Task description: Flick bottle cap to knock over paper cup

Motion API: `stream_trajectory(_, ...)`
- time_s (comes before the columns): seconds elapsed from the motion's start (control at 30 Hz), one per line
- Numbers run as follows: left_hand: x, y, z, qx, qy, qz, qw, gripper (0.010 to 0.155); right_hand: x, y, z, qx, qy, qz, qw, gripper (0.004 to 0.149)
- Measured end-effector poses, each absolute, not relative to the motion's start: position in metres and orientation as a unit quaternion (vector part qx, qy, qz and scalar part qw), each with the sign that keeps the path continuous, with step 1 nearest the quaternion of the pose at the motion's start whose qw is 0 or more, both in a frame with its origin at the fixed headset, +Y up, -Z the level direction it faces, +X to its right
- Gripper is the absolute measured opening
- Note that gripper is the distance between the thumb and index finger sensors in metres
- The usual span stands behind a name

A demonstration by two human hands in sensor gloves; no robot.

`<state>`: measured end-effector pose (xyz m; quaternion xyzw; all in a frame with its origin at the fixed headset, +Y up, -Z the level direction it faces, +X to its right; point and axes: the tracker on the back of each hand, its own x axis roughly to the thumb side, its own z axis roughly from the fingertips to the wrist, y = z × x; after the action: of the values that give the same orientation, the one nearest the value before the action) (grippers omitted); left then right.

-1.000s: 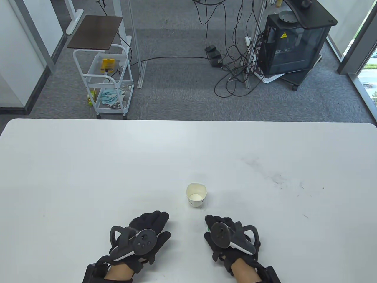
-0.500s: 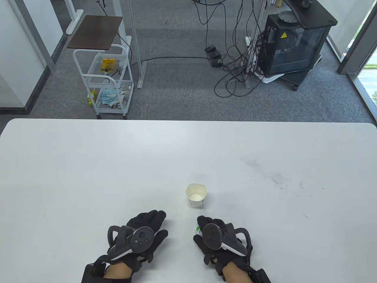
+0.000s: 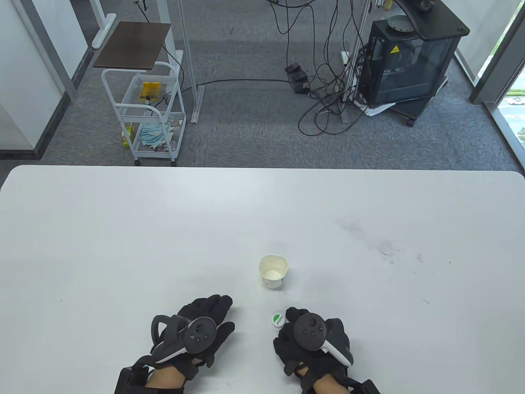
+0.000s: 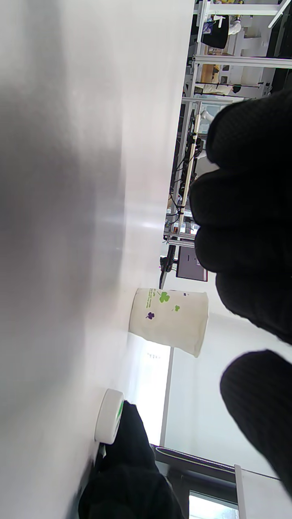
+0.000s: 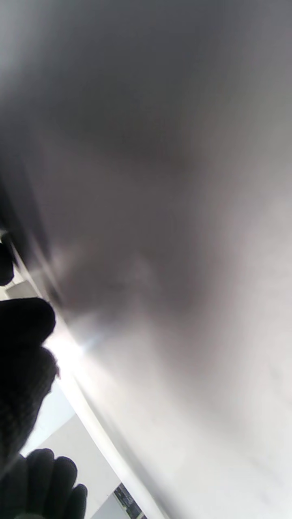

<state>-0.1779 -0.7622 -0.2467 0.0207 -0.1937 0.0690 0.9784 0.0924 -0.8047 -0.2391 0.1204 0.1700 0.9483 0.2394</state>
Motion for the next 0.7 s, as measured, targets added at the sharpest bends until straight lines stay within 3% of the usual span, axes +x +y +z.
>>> stream_trajectory(0.1,-0.180,-0.763,-0.248,0.019,-0.190,0.071,0.979,0.066,0.092,-0.805,-0.239,0.108,0.170,0.949,0.241,0.033)
stream_trajectory(0.13,-0.180,-0.763,-0.248,0.019,-0.189,0.071,0.979,0.066,0.094,-0.805,-0.238,0.092,0.163,0.951,0.245,0.044)
stream_trajectory(0.17,-0.181,-0.762,-0.248,0.020,-0.188,0.075,0.979,0.066,0.096,-0.805,-0.237,0.084,0.162,0.952,0.247,0.072)
stream_trajectory(0.23,-0.182,-0.761,-0.247,0.024,-0.188,0.080,0.979,0.066,0.102,-0.802,-0.236,0.077,0.145,0.950,0.267,0.077)
stream_trajectory(0.4,-0.183,-0.758,-0.244,0.031,-0.192,0.082,0.978,0.066,0.118,-0.794,-0.239,0.117,0.084,0.953,0.267,0.066)
stream_trajectory(0.5,-0.183,-0.756,-0.241,0.038,-0.195,0.084,0.976,0.066,0.130,-0.787,-0.242,0.165,0.035,0.944,0.285,0.066)
stream_trajectory(0.7,-0.183,-0.754,-0.240,0.044,-0.202,0.088,0.974,0.067,0.153,-0.778,-0.247,0.180,-0.046,0.951,0.247,0.068)
